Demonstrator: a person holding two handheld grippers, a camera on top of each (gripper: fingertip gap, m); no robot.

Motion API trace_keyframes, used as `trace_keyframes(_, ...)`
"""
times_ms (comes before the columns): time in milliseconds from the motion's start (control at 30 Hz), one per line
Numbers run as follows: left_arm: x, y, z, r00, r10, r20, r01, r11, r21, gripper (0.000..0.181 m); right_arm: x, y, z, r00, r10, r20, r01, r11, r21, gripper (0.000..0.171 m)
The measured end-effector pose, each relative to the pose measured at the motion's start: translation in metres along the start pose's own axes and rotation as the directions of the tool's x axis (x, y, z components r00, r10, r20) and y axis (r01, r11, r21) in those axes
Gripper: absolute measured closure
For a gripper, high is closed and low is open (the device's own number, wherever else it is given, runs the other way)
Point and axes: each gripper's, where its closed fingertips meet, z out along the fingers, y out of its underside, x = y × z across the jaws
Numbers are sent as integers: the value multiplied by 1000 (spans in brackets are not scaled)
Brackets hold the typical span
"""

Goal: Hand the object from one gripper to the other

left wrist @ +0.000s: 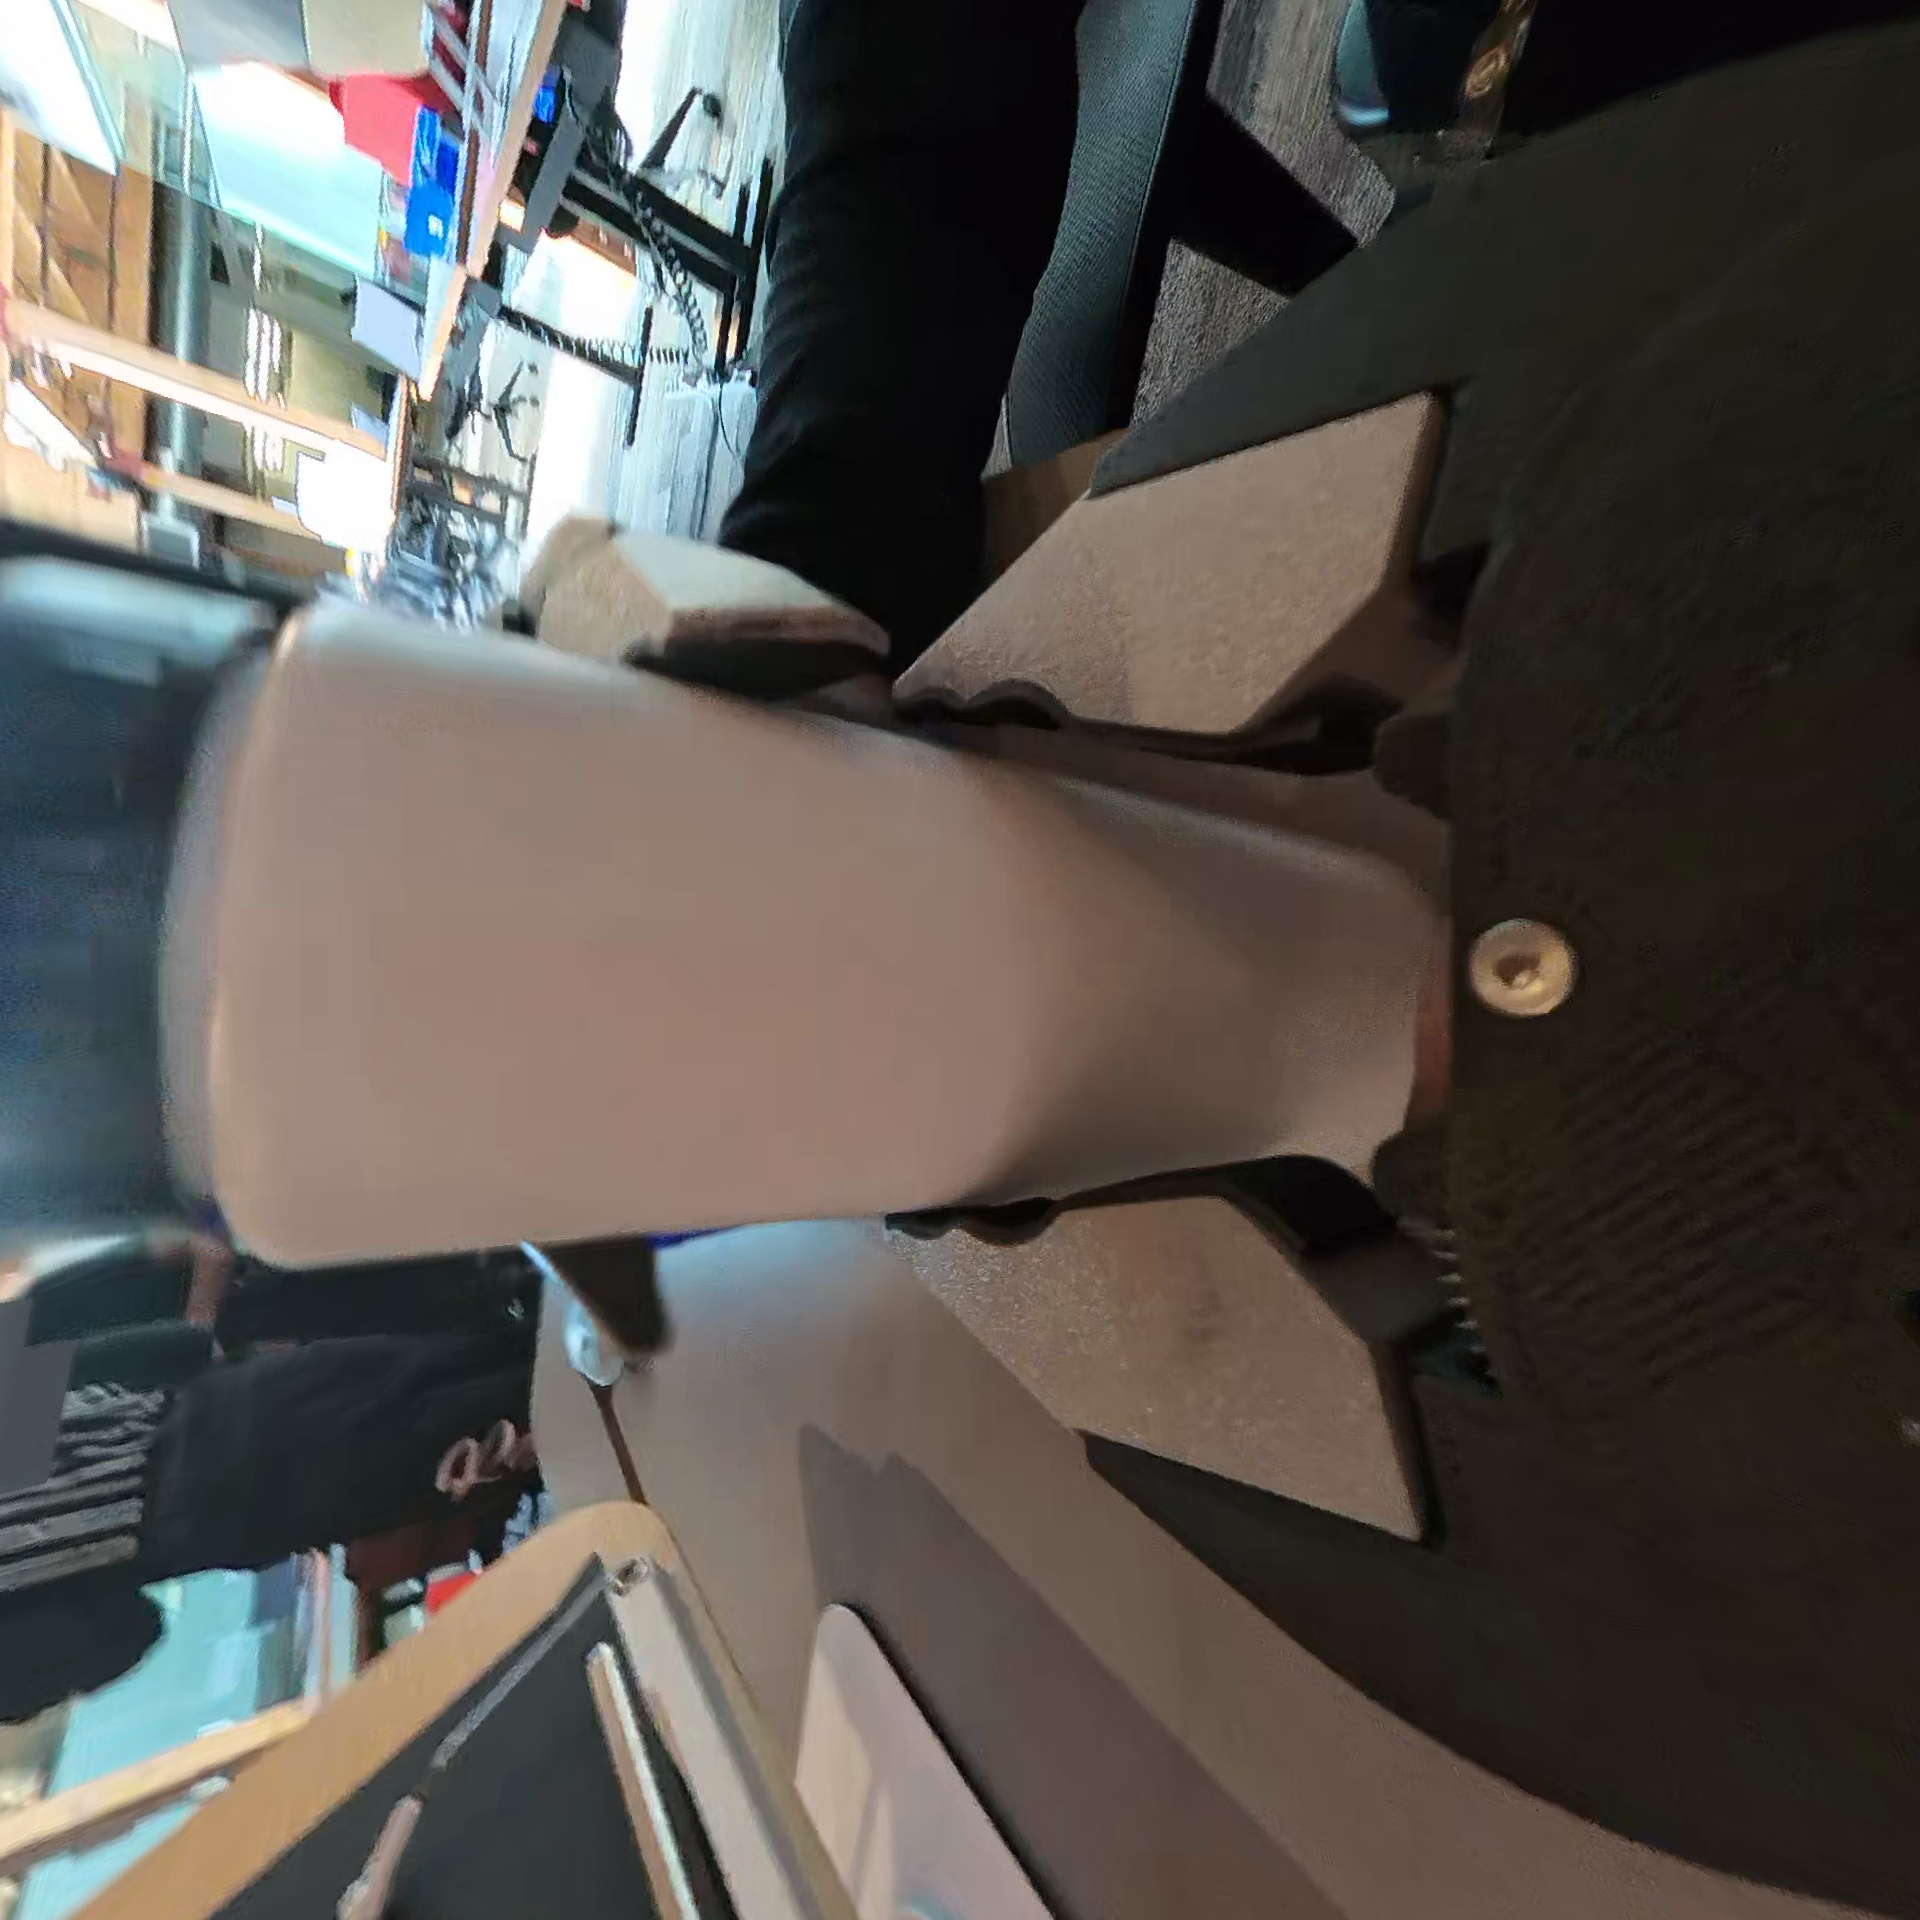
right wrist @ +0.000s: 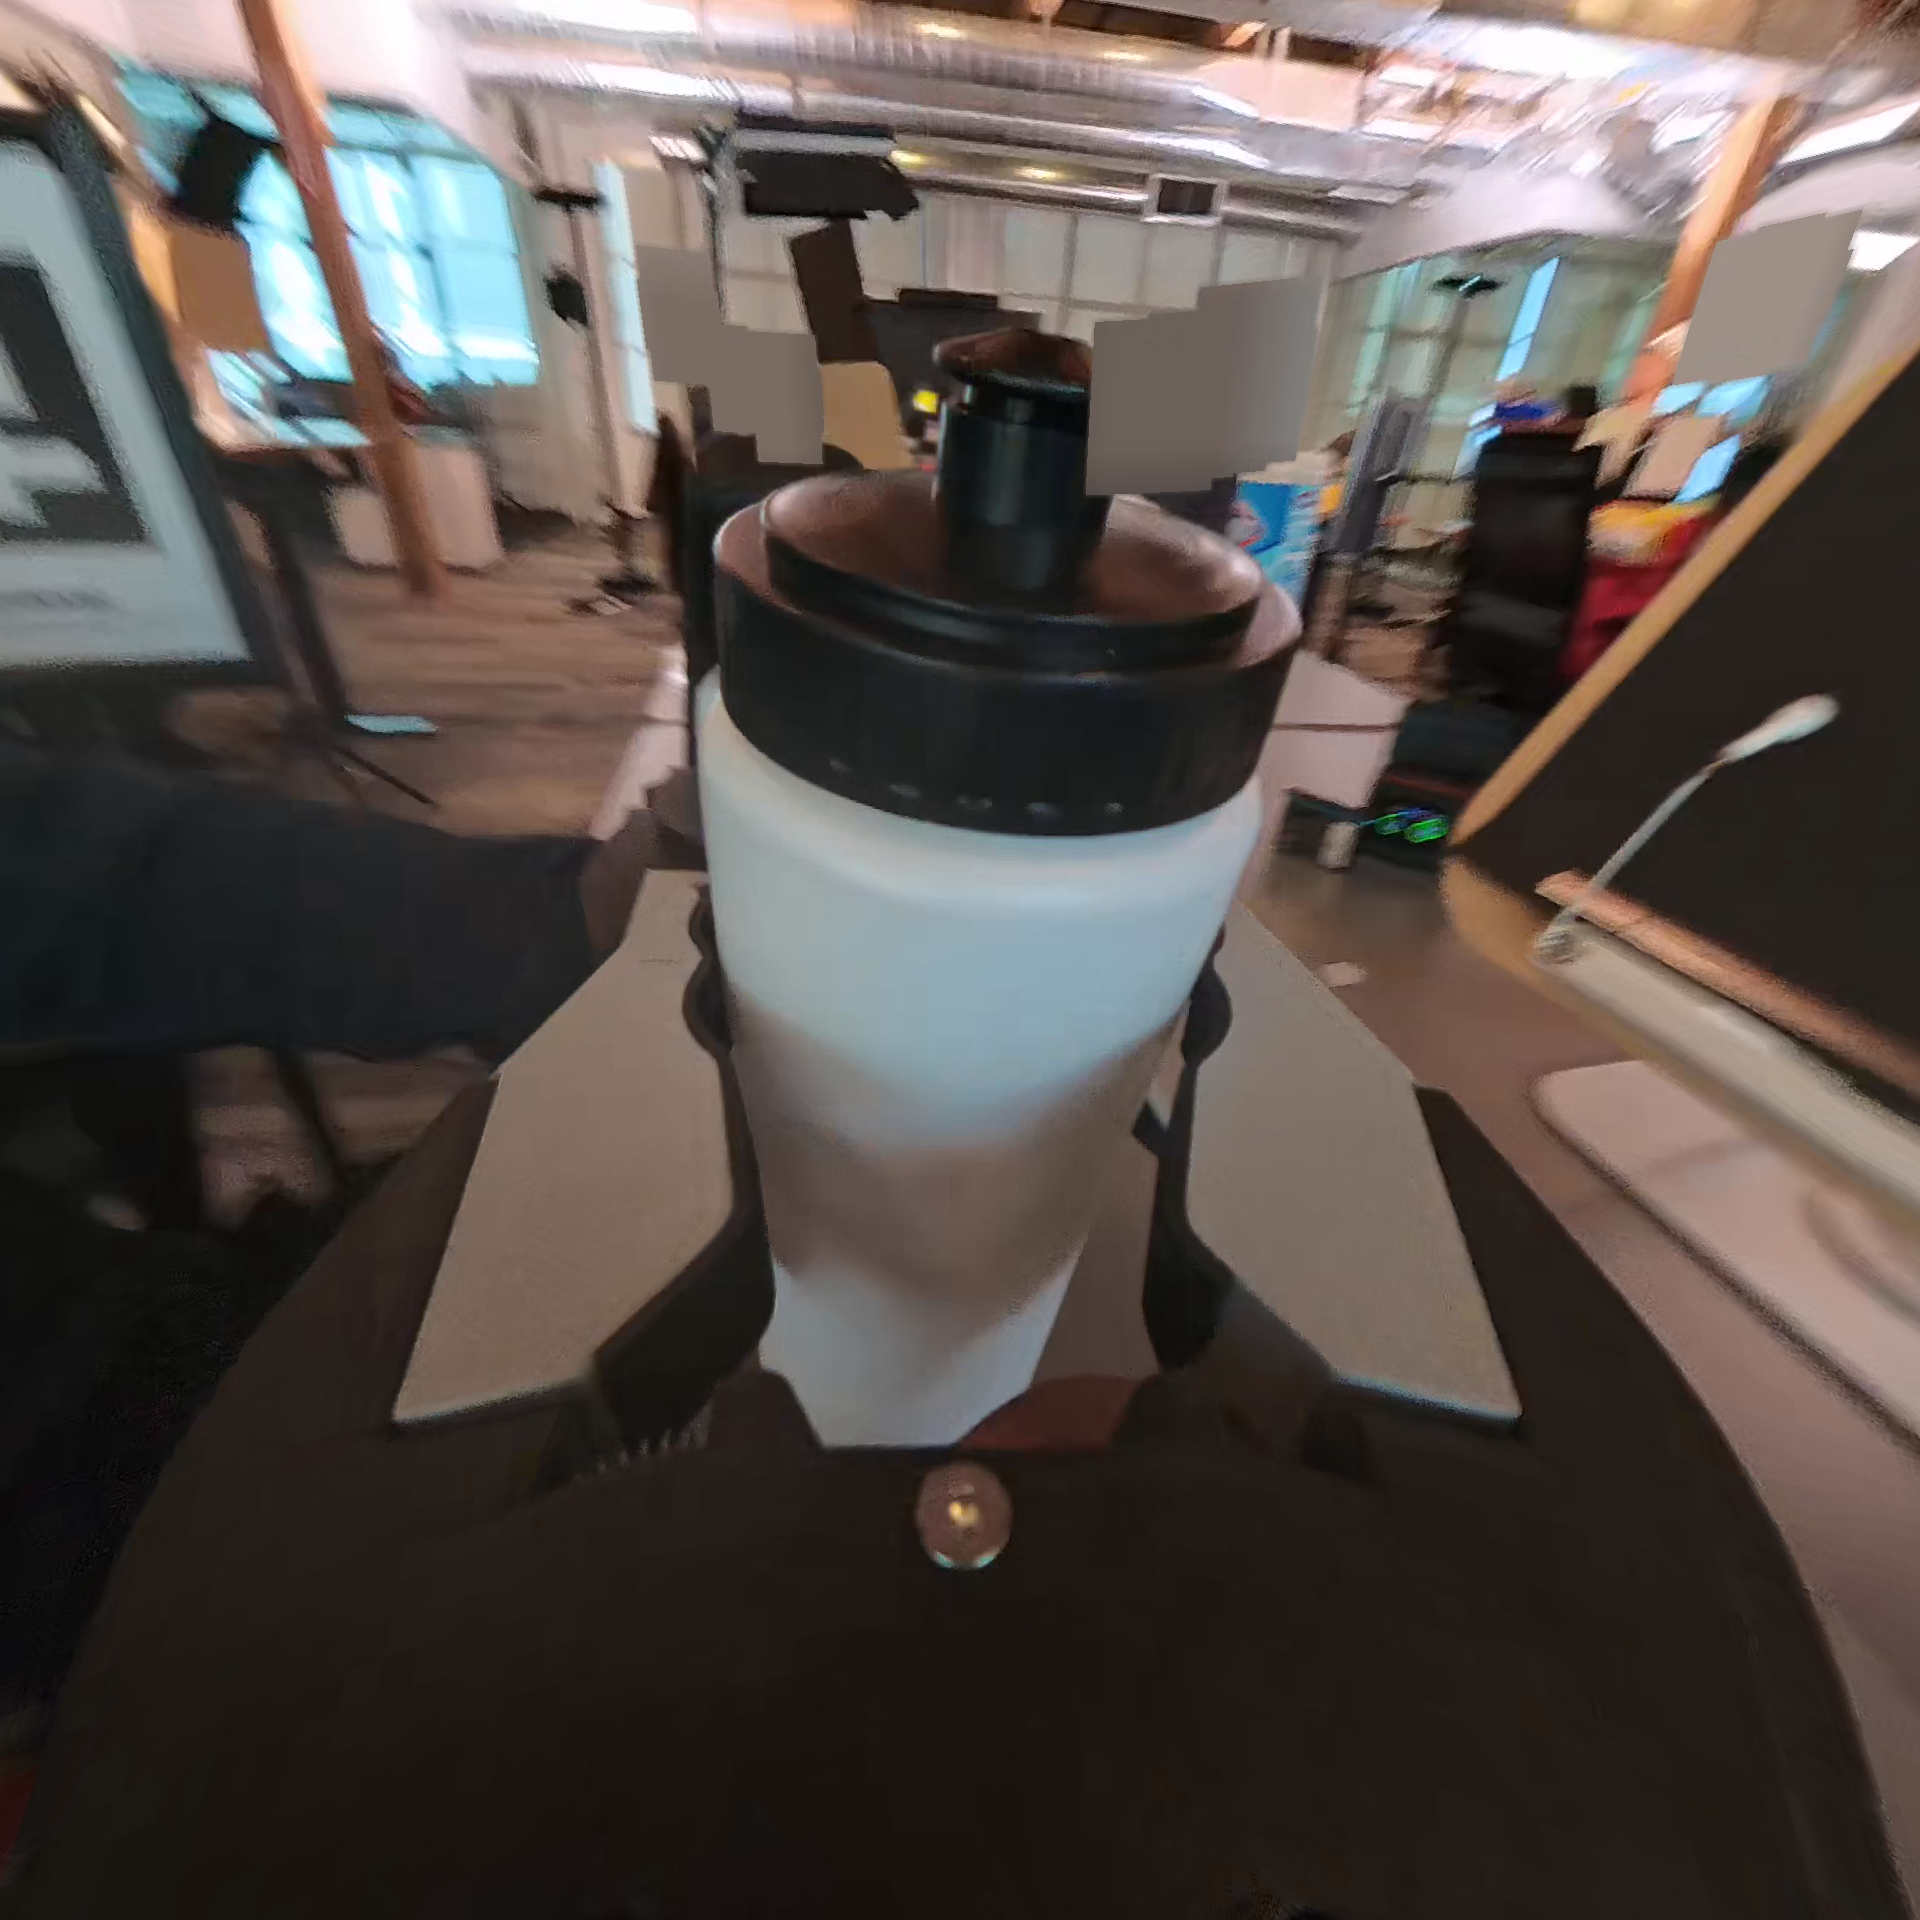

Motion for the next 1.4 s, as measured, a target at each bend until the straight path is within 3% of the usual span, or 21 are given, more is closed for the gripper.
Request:
trace_keyframes(67, -8, 7, -4, 998, -35, 45, 37, 999, -30, 91, 5, -3, -5, 980, -171, -105, 170, 985, -25, 85)
trace_keyframes(133, -15, 4, -16, 994, -56, 89, 56, 998, -6, 88, 17, -11, -13, 890, -367, -272, 357, 930, -87, 85)
trace_keyframes(233, -28, -8, -42, 983, -90, 162, 77, 993, 90, 94, 45, -21, -33, 570, -658, -492, 581, 746, -325, 86)
trace_keyframes(333, -35, -14, -57, 975, -115, 192, 88, 985, 146, 97, 58, -11, -36, 323, -834, -447, 636, 541, -550, 86)
trace_keyframes(467, -37, -14, -55, 971, -147, 187, 119, 981, 154, 84, 66, 14, -27, 197, -937, -288, 628, 346, -697, 86)
trace_keyframes(700, -29, -5, -26, 978, -56, 203, 45, 997, 59, 71, 46, 36, -1, 149, -978, -149, 683, 210, -699, 85)
trace_keyframes(833, -23, 2, -19, 976, 23, 218, -26, 1000, 8, 76, 38, 43, 10, 110, -987, -115, 698, 159, -699, 85)
trace_keyframes(933, -23, -3, -23, 962, 102, 253, -104, 995, -6, 78, 35, 38, 13, 108, -982, -157, 713, 186, -676, 86)
trace_keyframes(1133, -31, -18, -32, 878, 336, 339, -308, 942, -135, 80, 32, 43, 13, 242, -948, -208, 721, 319, -615, 88)
trace_keyframes(1200, -36, -32, -40, 797, 475, 374, -422, 880, -219, 81, 30, 44, 12, 283, -937, -207, 725, 350, -593, 83)
trace_keyframes(1267, -38, -46, -48, 671, 642, 370, -546, 766, -339, 82, 29, 44, 10, 362, -906, -219, 714, 420, -560, 81)
trace_keyframes(1400, -38, -48, -56, 419, 873, 250, -683, 484, -548, 82, 30, 37, 3, 620, -732, -281, 596, 673, -438, 80)
